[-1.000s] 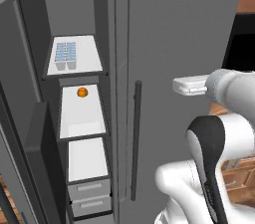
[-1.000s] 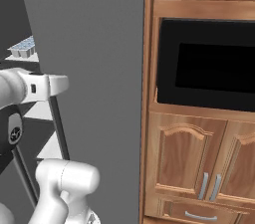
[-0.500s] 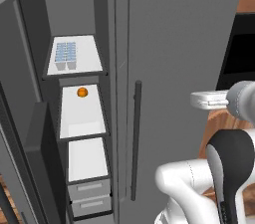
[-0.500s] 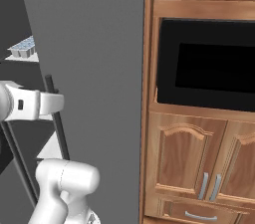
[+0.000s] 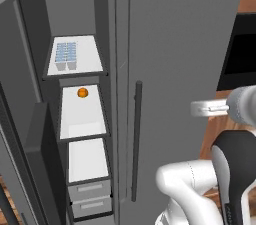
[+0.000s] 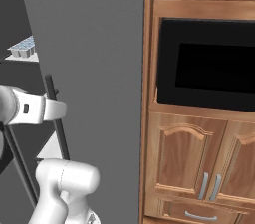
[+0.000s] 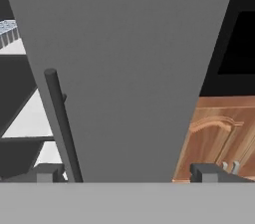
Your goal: Open the freezer door, pick up the ice cube tray from the freezer, and place it on the dining counter.
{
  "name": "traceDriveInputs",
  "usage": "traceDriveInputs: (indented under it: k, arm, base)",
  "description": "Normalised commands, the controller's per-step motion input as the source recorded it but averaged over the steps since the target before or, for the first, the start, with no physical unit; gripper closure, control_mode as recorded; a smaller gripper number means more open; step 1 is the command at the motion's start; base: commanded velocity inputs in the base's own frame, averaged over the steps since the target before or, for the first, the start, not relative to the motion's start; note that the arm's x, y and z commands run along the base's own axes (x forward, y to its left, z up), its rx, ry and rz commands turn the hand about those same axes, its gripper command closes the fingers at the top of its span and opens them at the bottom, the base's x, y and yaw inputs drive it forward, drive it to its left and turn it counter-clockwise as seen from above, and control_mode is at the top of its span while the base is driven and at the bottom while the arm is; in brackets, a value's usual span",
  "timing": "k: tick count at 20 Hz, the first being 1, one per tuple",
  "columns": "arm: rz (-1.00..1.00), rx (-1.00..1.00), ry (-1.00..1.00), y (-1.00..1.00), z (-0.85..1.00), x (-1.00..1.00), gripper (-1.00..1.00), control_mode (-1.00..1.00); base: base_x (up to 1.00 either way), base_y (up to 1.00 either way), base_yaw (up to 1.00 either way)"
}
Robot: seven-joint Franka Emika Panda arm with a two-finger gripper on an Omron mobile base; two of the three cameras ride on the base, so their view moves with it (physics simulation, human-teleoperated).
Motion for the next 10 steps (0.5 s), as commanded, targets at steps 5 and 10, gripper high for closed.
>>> traceDriveInputs:
  k: [5, 10]
  arm:
    - [0.05, 0.05, 0.00, 0.00, -0.29, 0.07, -1.00, -1.00]
    - [0.00, 0.03, 0.00, 0.01, -0.03, 0.00, -1.00, -1.00]
  base:
    - [0.00, 0.00, 0.00]
    - [0.00, 0.00, 0.00]
